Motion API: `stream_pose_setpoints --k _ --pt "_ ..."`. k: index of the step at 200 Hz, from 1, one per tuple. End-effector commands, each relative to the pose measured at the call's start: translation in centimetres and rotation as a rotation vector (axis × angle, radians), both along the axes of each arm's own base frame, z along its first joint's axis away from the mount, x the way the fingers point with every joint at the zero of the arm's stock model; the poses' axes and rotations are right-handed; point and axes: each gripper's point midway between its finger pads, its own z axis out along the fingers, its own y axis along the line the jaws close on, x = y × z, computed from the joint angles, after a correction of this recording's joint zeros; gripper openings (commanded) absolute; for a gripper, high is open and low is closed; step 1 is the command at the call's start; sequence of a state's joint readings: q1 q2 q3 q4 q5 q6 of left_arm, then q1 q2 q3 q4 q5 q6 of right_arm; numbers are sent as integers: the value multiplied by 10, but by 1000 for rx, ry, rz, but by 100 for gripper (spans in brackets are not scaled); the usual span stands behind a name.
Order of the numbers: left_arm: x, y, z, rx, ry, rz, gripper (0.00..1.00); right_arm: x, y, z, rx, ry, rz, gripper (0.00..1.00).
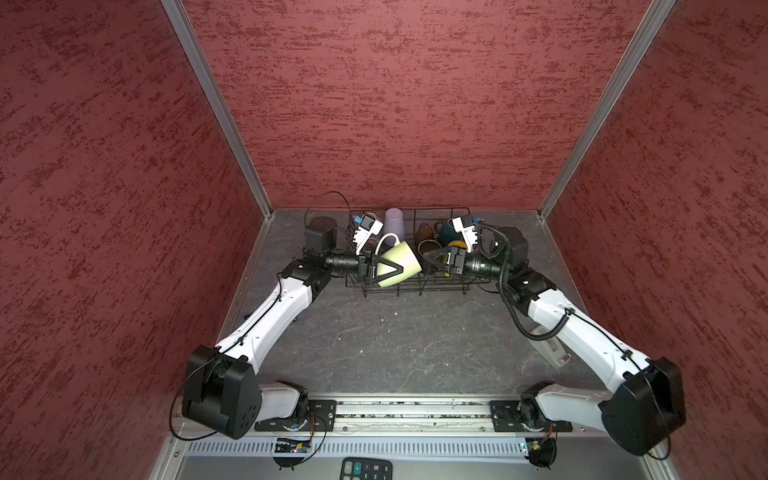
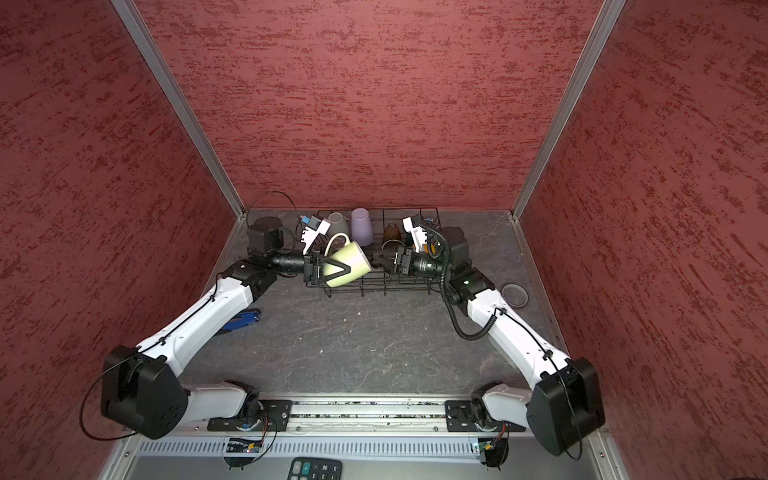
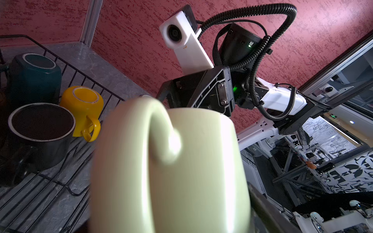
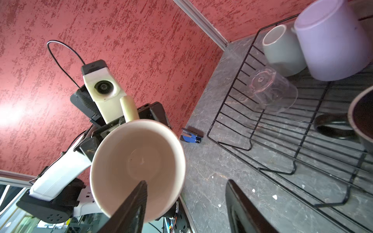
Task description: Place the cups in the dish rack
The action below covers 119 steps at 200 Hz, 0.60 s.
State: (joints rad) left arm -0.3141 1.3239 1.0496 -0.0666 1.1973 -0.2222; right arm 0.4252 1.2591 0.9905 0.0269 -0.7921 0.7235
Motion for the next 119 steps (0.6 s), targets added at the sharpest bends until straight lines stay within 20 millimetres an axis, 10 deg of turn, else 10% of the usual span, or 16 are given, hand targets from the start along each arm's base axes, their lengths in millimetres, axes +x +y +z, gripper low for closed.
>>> stream_pose_setpoints --k 1,119 --pt "-6 -2 21 -43 -85 -46 0 -12 9 15 44 -4 90 62" --pt "-9 -8 14 -33 -79 -70 0 -32 49 0 61 91 223 53"
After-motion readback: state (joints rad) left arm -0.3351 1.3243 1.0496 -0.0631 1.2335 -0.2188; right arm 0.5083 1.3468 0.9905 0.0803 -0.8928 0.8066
